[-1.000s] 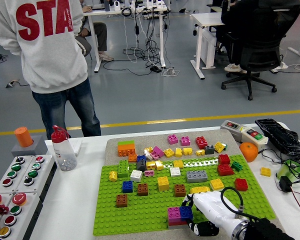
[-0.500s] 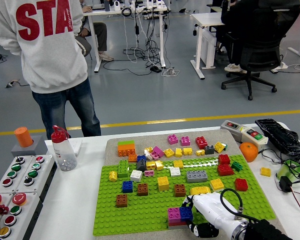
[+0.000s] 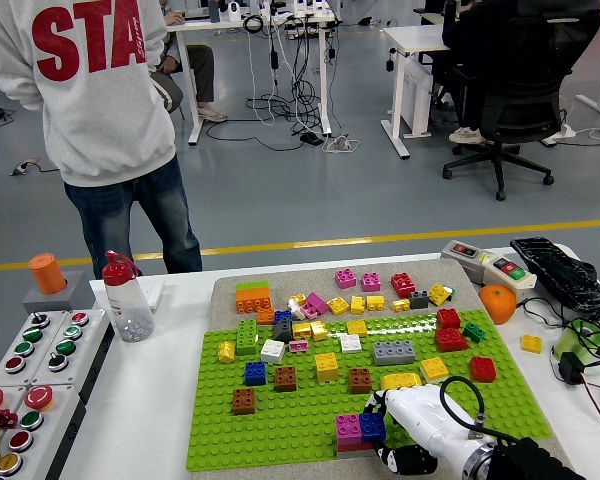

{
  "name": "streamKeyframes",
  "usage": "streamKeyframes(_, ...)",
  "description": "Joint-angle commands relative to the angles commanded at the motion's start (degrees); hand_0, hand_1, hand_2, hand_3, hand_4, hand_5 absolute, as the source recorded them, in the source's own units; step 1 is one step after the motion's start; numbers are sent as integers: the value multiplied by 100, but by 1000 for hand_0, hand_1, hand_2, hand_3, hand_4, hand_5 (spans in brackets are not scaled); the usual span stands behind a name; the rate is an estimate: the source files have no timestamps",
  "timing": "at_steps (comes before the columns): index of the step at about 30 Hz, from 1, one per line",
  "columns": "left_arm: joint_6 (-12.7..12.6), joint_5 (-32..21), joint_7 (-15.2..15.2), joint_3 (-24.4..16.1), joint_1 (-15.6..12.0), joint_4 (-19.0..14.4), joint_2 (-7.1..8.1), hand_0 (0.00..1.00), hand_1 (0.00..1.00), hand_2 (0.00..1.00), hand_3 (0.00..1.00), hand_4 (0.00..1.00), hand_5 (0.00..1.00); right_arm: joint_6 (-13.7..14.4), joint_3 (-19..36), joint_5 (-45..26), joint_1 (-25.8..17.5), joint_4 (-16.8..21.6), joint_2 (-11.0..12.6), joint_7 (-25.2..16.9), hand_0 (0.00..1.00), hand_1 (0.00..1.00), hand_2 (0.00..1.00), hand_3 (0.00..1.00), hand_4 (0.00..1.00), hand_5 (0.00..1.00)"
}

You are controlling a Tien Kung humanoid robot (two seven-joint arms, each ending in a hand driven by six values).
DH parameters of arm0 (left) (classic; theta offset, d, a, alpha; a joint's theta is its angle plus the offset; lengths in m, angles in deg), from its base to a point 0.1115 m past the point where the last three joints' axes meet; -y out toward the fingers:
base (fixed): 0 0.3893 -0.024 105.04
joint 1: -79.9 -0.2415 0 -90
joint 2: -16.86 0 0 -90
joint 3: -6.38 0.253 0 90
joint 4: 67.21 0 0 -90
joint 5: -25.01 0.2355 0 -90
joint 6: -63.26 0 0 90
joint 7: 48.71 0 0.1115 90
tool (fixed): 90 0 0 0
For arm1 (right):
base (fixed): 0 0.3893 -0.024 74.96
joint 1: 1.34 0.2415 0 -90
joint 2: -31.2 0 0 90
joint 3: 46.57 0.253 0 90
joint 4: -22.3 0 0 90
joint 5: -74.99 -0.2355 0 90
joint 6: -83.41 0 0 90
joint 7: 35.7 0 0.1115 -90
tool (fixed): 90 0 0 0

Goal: Pick up the brick,pile it on top of brick,press brick,pick up the brick,pile it on top of brick,press brick

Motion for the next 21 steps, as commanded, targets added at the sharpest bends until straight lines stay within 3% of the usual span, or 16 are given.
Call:
streamKeyframes(4, 0, -5, -2, 1, 4, 0, 0, 654, 677, 702, 572, 304, 998, -7, 3, 21, 0, -9, -2, -24, 543, 574, 595, 597, 519, 143)
streamKeyframes(5, 0, -7, -3, 3, 5, 0, 1, 656, 677, 703, 572, 304, 998, -7, 4, 26, 1, -10, -2, -32, 582, 625, 661, 649, 528, 141)
streamKeyframes(10, 1, -12, -6, 7, 12, 0, 3, 656, 677, 703, 572, 304, 998, -35, 12, 51, 4, -12, -2, -73, 582, 625, 661, 649, 528, 141)
streamKeyframes(11, 1, -13, -6, 7, 13, 0, 4, 655, 677, 703, 572, 304, 998, -39, 13, 54, 4, -12, -2, -78, 713, 700, 744, 730, 564, 161)
streamKeyframes(16, 1, -13, -5, 6, 16, 0, 4, 655, 677, 703, 572, 304, 998, -47, 18, 67, 6, -21, -3, -126, 713, 700, 744, 730, 564, 161)
streamKeyframes(17, 1, -13, -5, 7, 16, 0, 4, 655, 677, 704, 572, 304, 998, -44, 19, 68, 6, -24, -4, -134, 797, 755, 801, 783, 584, 166)
streamKeyframes(21, 1, -14, -4, 9, 17, 0, 5, 655, 677, 704, 572, 304, 998, -43, 24, 61, 4, -44, -6, -165, 797, 755, 801, 783, 584, 166)
